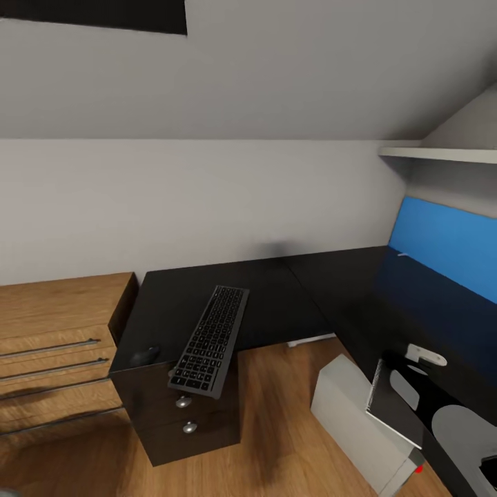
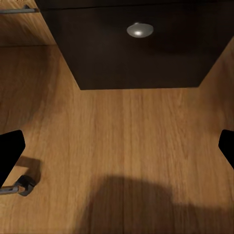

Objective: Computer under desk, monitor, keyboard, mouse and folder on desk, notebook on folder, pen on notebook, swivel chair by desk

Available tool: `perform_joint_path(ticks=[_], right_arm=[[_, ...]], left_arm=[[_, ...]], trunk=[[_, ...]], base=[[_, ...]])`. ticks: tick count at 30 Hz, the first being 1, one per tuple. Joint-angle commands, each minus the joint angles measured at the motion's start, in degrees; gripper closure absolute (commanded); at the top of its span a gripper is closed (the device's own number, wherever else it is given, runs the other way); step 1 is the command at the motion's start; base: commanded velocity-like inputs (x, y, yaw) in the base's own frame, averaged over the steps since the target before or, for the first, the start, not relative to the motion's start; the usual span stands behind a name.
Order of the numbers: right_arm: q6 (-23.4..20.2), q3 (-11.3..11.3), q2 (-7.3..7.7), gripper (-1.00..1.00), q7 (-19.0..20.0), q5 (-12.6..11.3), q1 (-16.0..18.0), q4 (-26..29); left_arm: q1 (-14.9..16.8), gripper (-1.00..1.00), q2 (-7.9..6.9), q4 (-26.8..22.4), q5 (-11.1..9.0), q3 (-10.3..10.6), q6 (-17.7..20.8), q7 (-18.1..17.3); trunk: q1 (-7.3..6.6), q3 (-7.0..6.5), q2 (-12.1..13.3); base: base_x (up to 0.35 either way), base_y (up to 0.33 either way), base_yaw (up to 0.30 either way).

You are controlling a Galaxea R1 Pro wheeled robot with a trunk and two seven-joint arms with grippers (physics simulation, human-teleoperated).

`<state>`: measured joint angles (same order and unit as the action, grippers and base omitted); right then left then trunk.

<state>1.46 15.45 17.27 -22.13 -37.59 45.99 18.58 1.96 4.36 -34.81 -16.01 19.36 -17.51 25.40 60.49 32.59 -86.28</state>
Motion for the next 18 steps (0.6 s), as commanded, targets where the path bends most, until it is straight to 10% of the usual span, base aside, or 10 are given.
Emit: perform_joint_path(ticks=[1,18], right_arm=[[-0.43,0.44,0.04,-1.0,-0.38,-1.08,-0.03,-0.5],[-0.28,0.23,0.04,-1.0,-0.38,-1.15,-0.03,0.62]], left_arm=[[0.06,-1.0,-0.06,0.01,-0.6,0.41,-0.33,0.35],[0.06,-1.0,0.03,0.12,-0.52,0.5,-0.26,0.44]], trunk=[[-0.23,-0.12,0.39],[-3.96,-3.17,7.21]], base=[[0.0,0.0,0.0],[0.0,0.0,0.0]])
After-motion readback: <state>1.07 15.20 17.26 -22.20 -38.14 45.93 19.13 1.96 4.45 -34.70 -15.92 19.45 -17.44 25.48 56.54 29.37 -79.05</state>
